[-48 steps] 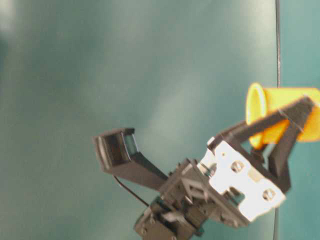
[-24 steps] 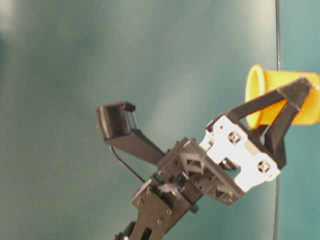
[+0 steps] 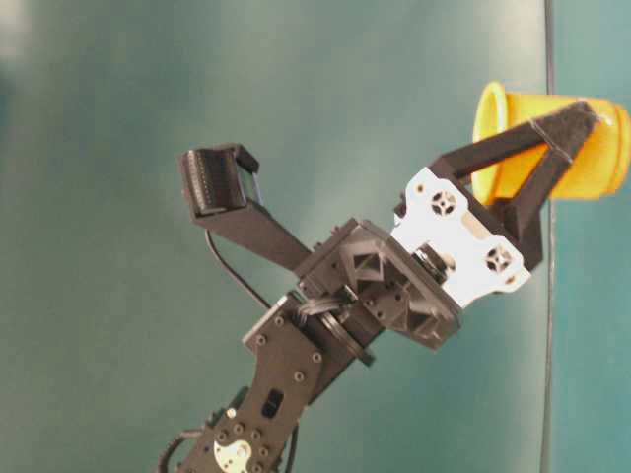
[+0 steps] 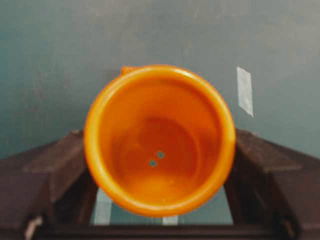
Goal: Move the cup toward the block with left arm.
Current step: 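Move the held cup further right, next to the orange block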
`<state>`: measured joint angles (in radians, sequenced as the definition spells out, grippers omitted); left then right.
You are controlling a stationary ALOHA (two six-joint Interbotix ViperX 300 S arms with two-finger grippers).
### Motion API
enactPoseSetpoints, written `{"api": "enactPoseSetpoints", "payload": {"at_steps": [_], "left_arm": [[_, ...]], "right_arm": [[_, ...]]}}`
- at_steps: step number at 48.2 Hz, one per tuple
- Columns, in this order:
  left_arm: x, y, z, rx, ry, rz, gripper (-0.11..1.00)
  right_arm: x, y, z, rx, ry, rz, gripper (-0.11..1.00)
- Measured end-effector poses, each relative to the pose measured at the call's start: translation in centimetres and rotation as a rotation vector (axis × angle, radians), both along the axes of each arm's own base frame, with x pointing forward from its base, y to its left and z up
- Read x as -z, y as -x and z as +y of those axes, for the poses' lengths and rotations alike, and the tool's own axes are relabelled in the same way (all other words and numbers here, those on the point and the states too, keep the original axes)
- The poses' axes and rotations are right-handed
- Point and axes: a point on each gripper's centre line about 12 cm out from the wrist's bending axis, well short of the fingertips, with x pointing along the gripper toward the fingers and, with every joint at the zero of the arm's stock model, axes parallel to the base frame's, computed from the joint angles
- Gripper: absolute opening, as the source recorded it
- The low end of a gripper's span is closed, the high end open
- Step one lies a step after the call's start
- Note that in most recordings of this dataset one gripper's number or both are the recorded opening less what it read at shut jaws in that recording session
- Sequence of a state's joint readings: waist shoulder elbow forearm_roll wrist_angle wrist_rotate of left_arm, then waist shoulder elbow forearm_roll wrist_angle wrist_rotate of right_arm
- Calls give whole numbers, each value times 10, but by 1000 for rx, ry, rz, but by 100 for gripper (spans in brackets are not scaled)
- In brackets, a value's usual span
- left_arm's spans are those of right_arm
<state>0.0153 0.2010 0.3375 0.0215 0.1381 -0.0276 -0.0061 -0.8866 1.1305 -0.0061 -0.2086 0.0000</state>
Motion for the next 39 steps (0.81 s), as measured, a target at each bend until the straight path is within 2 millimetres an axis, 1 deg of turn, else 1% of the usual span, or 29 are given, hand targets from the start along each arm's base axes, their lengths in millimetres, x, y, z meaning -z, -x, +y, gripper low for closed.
{"api": "enactPoseSetpoints", "payload": {"at_steps": [27, 39], "left_arm": [[-3, -11, 5, -9, 0, -17, 68], [-5, -19, 5, -8, -2, -29, 68]], "right_arm": [[1, -1, 0, 0, 3, 5, 0], [1, -1, 0, 0, 3, 5, 0]]}}
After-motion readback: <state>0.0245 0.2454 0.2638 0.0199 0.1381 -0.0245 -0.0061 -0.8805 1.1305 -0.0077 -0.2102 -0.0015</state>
